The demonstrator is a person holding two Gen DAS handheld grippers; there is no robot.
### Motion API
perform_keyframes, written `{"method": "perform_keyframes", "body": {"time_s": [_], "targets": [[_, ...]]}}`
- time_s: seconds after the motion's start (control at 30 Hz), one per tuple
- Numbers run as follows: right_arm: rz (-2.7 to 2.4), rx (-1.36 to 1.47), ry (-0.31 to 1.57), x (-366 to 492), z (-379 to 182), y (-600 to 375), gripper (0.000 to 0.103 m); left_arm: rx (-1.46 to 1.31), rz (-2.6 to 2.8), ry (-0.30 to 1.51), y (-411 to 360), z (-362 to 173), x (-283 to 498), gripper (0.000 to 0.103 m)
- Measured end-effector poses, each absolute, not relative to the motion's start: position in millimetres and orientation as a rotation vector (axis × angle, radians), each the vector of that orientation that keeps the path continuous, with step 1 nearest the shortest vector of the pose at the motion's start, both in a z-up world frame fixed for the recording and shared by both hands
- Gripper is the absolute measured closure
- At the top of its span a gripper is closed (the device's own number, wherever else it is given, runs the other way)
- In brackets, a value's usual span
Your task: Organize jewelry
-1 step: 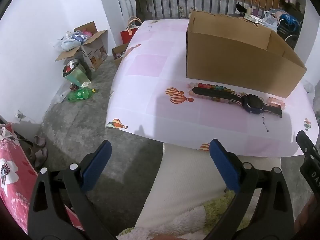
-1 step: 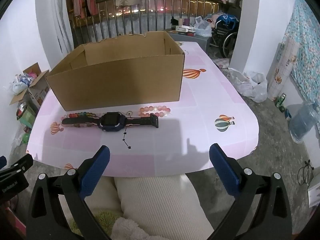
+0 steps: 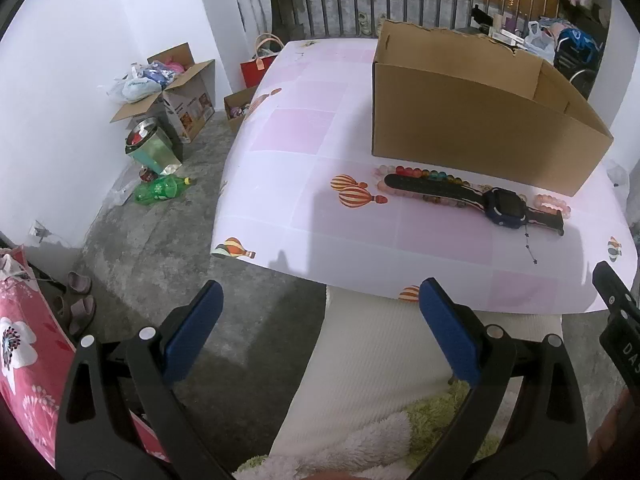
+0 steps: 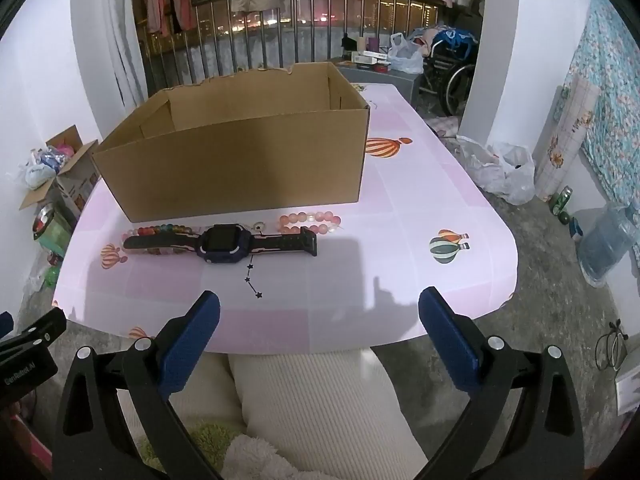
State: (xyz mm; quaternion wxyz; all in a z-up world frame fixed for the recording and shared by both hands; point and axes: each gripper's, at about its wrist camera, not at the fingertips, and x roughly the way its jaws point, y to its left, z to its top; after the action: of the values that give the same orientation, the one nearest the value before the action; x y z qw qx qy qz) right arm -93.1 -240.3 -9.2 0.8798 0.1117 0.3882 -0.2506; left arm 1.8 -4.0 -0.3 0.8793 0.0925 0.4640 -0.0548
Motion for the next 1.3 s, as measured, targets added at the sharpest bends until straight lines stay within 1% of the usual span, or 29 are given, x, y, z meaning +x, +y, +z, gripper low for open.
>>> {"method": "perform_keyframes", "body": {"time_s": [1.3], "targets": [[-0.523, 0.233, 0.804, -94.0, -6.6, -240.2, 0.006, 0.192, -0.125, 0.968, -6.9, 0.9, -0.3, 0.008]]}}
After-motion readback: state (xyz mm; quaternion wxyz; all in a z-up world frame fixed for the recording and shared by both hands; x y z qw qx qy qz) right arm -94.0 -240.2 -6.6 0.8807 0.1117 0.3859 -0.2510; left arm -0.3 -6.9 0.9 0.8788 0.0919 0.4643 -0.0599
